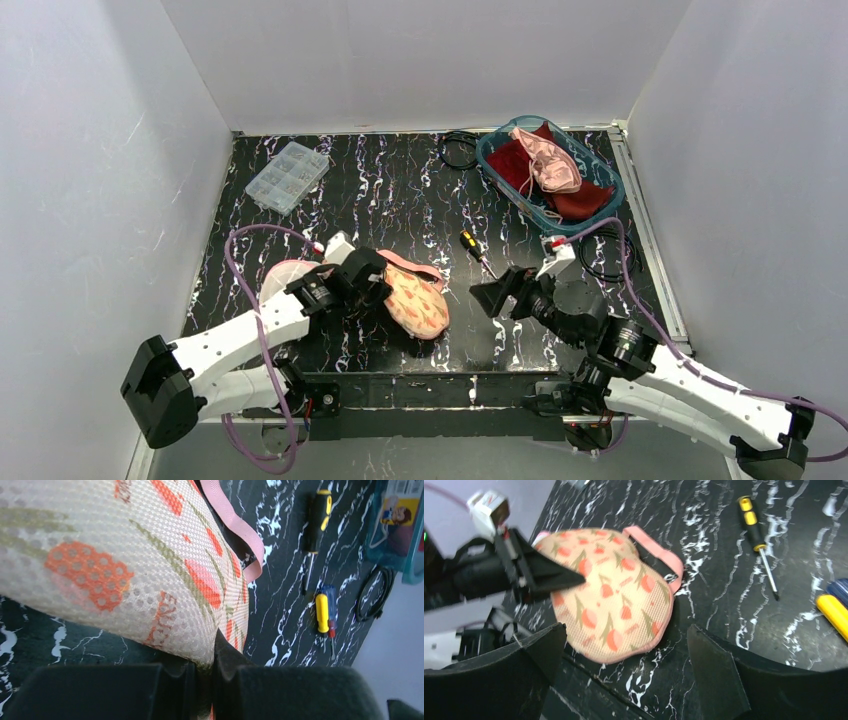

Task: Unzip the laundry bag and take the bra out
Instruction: Unzip the laundry bag at the center of the board.

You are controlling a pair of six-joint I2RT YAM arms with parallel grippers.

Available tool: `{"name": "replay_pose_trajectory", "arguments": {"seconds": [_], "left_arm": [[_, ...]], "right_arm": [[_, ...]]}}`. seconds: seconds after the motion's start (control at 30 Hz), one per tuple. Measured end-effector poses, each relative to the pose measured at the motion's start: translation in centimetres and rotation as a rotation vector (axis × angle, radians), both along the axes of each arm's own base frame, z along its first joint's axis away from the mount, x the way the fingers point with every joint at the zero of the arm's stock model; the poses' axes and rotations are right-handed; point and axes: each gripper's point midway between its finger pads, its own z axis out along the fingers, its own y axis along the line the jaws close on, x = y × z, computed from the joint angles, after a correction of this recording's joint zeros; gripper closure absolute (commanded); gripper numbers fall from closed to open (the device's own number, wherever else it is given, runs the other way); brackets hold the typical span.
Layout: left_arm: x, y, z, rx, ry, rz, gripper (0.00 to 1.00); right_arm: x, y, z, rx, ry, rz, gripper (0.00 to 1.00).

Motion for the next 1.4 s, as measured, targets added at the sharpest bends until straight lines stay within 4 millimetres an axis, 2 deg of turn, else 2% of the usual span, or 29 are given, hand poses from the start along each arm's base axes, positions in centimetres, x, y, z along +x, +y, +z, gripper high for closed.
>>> {"name": "replay_pose_trajectory", "arguments": {"seconds": [0.13,0.2,0.37,0.63,0.77,1.13,1.3,1.4], "left_arm": [[0.4,0.9,0.6,-0.009,0.047,0.043,1.00],[0.3,1.0,1.0,-0.025,0.066,0.056,1.00],[0.4,0.3,2.3,-0.062,0.127,0.093,1.00],[0.6,0.3,2.6,-0.075,0.200,0.200,1.00],[0.9,1.0,3.2,-0.064,0.195,0.252,1.00],[1.1,2.1,3.7,-0.073,0.188,0.352,1.00],[1.1,2.1,3.8,-0.090,0.193,0.369,1.00],[1.0,2.0,3.8,-0.097,0.196,0.375,1.00]], "right_arm": [[-1.4,2.1,-0.3,-0.025,-0.022,0.157,0.12],[-2.1,3.8,-1.6,-0.059,0.010,0.248,0.14],[-3.8,6.4,-4.1,-0.089,0.064,0.377,0.17],[-6.8,10.0,-3.1,-0.013,0.040,0.493,0.19],[-6.9,10.4,-2.1,0.051,0.017,0.471,0.22],[-6.2,10.3,-4.4,0.104,0.058,0.384,0.39],[-5.2,10.9,-4.0,0.138,0.039,0.338,0.38],[-5.1,11.4,-4.8,0.122,0.046,0.337,0.37]]}}
